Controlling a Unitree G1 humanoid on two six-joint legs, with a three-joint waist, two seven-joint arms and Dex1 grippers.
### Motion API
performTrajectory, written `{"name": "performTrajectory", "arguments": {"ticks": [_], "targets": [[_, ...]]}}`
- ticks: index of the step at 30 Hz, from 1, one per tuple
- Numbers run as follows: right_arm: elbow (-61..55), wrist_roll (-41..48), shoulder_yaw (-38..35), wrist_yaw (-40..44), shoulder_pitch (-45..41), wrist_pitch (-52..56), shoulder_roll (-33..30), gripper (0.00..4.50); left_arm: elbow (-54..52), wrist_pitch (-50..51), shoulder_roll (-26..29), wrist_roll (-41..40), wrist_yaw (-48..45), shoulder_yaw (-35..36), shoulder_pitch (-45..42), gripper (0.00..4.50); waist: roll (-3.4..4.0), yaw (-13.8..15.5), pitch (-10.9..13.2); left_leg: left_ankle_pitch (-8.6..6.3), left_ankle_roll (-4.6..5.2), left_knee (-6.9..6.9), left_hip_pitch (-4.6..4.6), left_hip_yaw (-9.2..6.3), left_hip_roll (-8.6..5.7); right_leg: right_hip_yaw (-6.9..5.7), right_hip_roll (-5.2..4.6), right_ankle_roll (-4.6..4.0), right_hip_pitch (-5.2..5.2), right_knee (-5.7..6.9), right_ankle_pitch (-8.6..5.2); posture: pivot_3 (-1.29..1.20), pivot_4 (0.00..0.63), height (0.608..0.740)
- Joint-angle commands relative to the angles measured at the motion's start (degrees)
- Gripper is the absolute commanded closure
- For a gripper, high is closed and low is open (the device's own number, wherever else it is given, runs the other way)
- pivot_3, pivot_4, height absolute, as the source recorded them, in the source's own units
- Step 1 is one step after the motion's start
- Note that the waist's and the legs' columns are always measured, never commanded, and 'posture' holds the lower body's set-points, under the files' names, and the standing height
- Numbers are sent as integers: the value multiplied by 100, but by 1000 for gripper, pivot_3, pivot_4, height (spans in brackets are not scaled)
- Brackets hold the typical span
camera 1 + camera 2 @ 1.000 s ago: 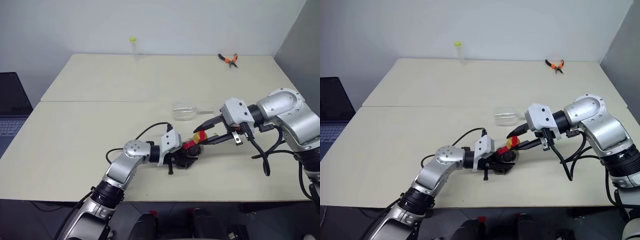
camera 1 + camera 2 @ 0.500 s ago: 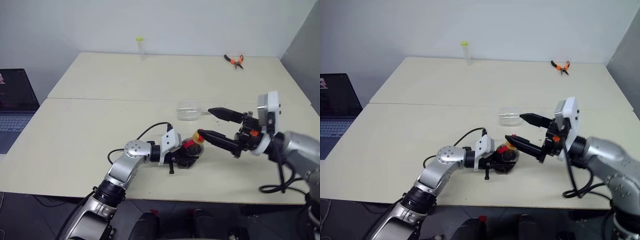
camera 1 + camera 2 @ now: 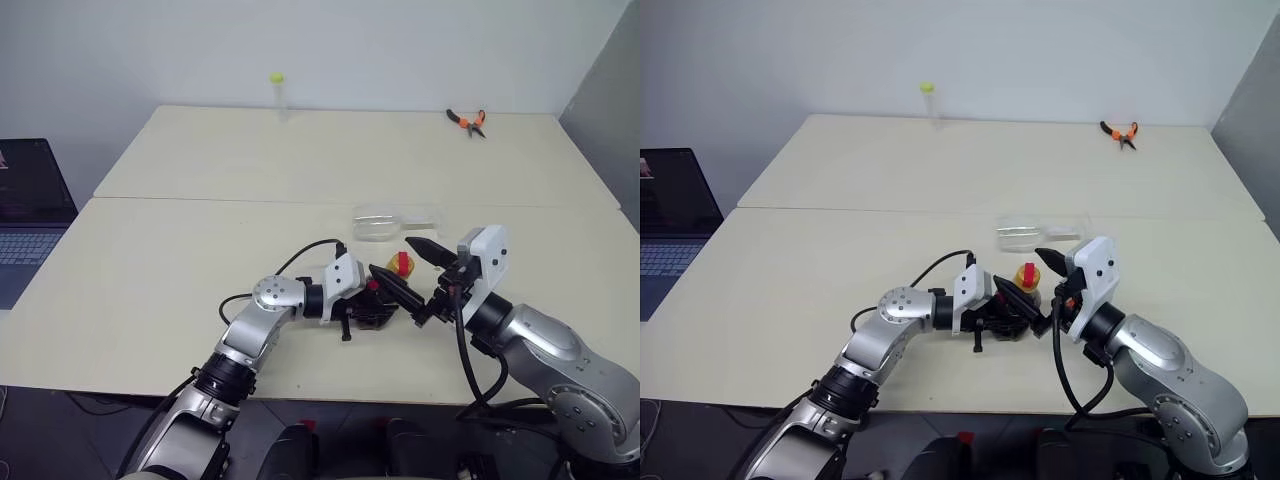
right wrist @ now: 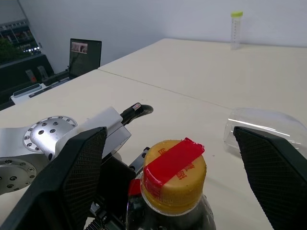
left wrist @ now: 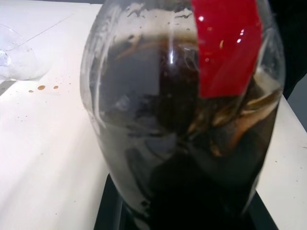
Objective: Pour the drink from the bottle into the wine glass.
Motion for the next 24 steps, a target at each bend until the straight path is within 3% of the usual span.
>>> {"name": "performTrajectory", "arguments": {"ticks": [1,2,5,12,16,21,24], "targets": [[-156,25,-40,70,65,-160,36,0,-73,-97,-17,15,40,49,-50,3727,0,-2,0,0,0,0,0,0,0,0,0,0,0,0,0,0,150,740],[-145,37,-56,84,84,-168,45,0,-81,-95,-10,17,43,52,-42,3727,0,-3,0,0,0,0,0,0,0,0,0,0,0,0,0,0,150,740],[-122,34,-63,110,111,-188,44,598,-90,-90,2,18,44,53,-33,3727,0,-6,0,0,1,0,0,0,0,1,0,0,0,0,0,0,150,740],[-9,171,-142,203,84,-158,46,3116,-103,-84,24,24,35,42,-19,3727,0,-21,0,0,1,0,0,0,0,0,0,0,0,0,0,0,150,740],[334,195,-293,766,-53,-210,-319,3235,-118,-65,16,13,23,29,-24,3731,0,-30,0,0,1,0,1,0,0,0,0,0,1,0,0,0,150,740],[2305,-569,139,3368,-838,-956,-1974,3235,-335,41,-1,-27,-13,-56,73,3757,2,-50,0,-1,5,1,15,2,-4,-7,1,2,24,-10,-1,0,150,740],[3291,-961,622,4379,-1554,-1394,-2403,3235,-446,94,14,-30,0,-72,144,3759,1,-57,1,-5,11,-8,48,0,2,-13,5,4,64,-29,-2,0,150,740]]}}
